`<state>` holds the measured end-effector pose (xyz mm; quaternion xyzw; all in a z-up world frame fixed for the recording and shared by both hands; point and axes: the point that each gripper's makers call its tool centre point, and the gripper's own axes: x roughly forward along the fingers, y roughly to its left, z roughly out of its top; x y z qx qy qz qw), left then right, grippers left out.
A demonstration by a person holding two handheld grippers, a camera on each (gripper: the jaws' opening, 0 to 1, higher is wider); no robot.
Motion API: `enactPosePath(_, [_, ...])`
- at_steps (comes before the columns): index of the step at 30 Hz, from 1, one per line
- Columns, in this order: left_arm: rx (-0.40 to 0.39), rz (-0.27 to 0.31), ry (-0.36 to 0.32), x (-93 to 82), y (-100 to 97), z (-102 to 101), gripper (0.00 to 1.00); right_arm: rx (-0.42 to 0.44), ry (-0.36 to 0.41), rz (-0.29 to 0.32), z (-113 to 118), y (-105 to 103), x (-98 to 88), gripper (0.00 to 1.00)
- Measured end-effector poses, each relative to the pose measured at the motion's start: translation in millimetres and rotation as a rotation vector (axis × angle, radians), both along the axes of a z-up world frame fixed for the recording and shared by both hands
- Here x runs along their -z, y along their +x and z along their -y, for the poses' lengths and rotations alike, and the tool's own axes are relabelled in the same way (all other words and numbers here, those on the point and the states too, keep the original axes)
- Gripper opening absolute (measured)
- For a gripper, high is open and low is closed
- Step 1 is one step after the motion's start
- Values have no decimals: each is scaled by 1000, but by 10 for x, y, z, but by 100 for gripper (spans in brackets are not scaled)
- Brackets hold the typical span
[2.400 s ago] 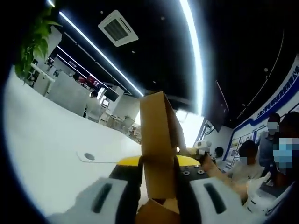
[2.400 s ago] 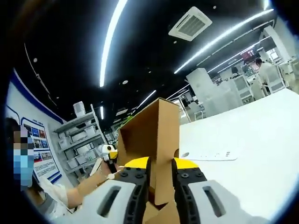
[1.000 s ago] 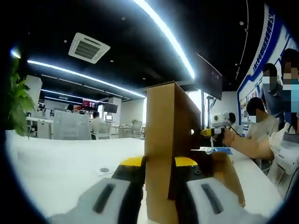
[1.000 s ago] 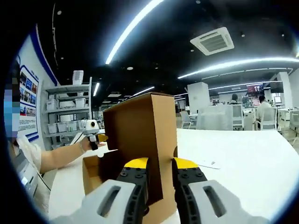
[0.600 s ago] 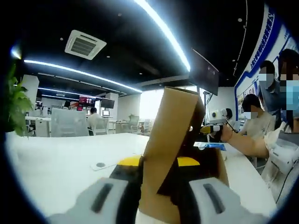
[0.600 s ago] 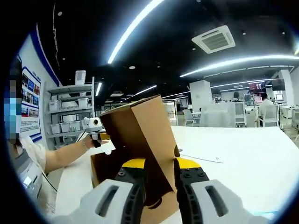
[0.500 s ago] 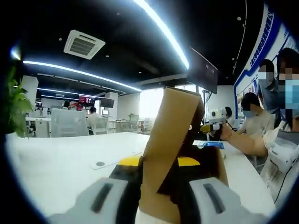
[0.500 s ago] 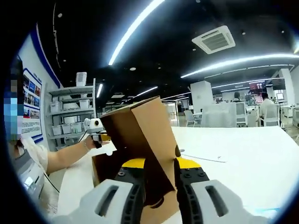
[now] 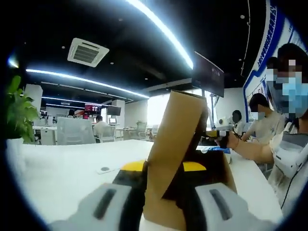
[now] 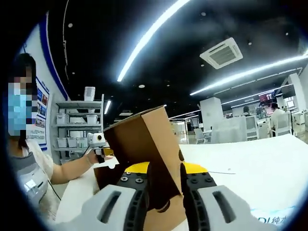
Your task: Operate the shoe box by opening the lid, removing the specified soft item, and placing it in the target area until the item is outside and the box remains undamaged.
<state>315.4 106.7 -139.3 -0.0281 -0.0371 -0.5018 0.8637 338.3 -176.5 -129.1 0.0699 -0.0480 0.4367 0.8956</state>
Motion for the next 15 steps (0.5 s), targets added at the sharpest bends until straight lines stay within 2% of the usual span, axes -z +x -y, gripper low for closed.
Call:
enactPosePath(5, [10, 8, 11, 5, -21, 5, 27, 24, 11, 49, -40, 63, -68, 25])
enactPosePath(10, [18, -8, 16, -2, -60, -15, 28, 56, -47, 99, -121, 52, -97, 10])
enactPosePath(13, [19, -9, 17, -32, -98, -46, 27, 132, -119, 145, -124, 59, -97, 8])
enactPosePath(15, [26, -18, 22, -42, -161, -66, 27, 146, -129, 151, -141, 48, -92, 7])
